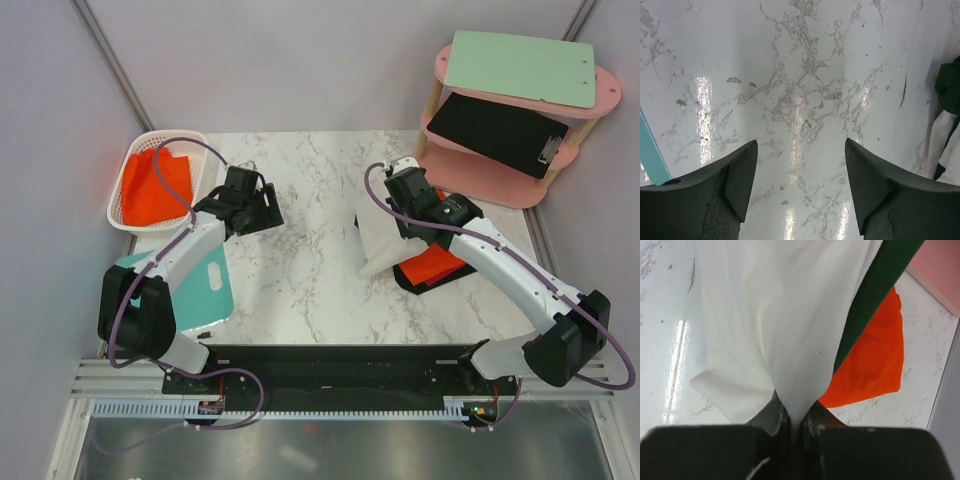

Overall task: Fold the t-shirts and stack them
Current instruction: Neatly place the folded tshirt to the corner

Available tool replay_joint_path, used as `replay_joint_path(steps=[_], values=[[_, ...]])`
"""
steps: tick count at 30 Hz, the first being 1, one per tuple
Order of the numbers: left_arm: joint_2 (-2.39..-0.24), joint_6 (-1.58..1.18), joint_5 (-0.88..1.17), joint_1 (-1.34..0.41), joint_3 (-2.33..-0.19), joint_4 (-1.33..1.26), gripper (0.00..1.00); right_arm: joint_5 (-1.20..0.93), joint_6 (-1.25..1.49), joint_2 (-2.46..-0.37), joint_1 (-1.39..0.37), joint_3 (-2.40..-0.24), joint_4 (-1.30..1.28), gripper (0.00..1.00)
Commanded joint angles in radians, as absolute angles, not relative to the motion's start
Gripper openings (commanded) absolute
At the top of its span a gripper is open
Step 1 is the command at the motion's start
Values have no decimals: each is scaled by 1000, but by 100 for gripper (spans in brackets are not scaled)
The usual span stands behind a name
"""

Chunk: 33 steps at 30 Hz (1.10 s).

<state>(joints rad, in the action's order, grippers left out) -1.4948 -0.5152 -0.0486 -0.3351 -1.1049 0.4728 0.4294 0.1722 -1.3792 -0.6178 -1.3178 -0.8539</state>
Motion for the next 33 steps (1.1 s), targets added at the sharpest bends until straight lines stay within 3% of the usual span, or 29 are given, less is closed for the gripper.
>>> replay_joint_path(steps=[1, 19, 24, 33], values=[[-1512, -543, -57, -330, -1094, 453, 77, 528, 186, -1295, -601, -1328, -864, 0], [-1563, -549, -20, -331, -1094, 451, 76, 679, 95, -1259, -399, -1157, -750, 0], [-1574, -529, -20, -331, -1089, 453, 75, 715, 75, -1371, -377, -1130, -664, 0], [-1594, -534, -6, -333, -1088, 449, 74, 966, 95, -1571, -362, -1154, -592, 0]])
